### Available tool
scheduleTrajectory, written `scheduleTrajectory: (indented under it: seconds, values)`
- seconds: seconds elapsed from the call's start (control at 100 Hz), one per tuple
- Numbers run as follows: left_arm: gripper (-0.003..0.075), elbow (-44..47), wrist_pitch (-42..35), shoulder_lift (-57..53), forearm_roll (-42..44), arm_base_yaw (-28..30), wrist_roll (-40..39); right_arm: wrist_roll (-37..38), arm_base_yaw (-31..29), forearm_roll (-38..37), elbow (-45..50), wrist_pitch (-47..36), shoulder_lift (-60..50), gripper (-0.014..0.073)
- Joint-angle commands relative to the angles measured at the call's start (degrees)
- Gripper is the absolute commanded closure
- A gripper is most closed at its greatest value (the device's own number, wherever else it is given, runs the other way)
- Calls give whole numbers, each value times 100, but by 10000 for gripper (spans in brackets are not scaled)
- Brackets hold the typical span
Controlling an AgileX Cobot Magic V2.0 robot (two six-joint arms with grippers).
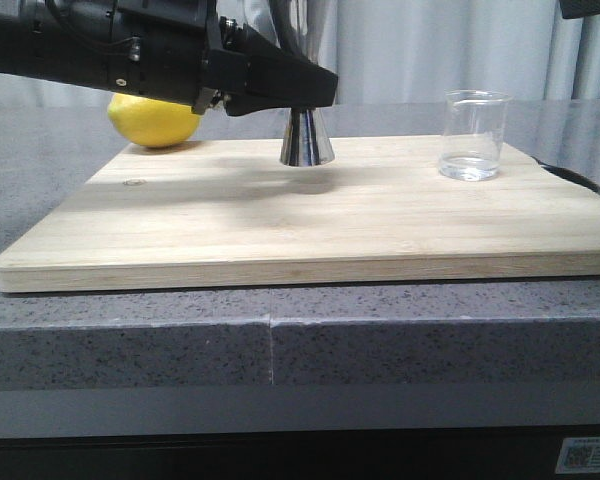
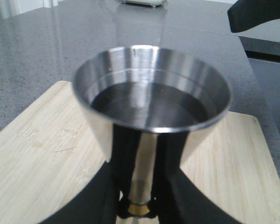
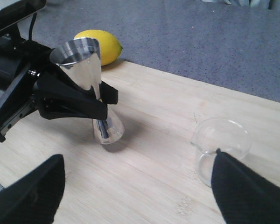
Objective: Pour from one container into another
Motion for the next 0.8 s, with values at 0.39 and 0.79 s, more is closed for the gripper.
scheduleTrajectory:
  seconds: [0.39,0.79]
  values:
    - [713,-167,-444,-178,-580,-34,312,-2,-23,-32,-132,142,-128,19]
    - [713,-167,-470,-69,-580,-34,355,-2,-23,-32,-132,153,-128,19]
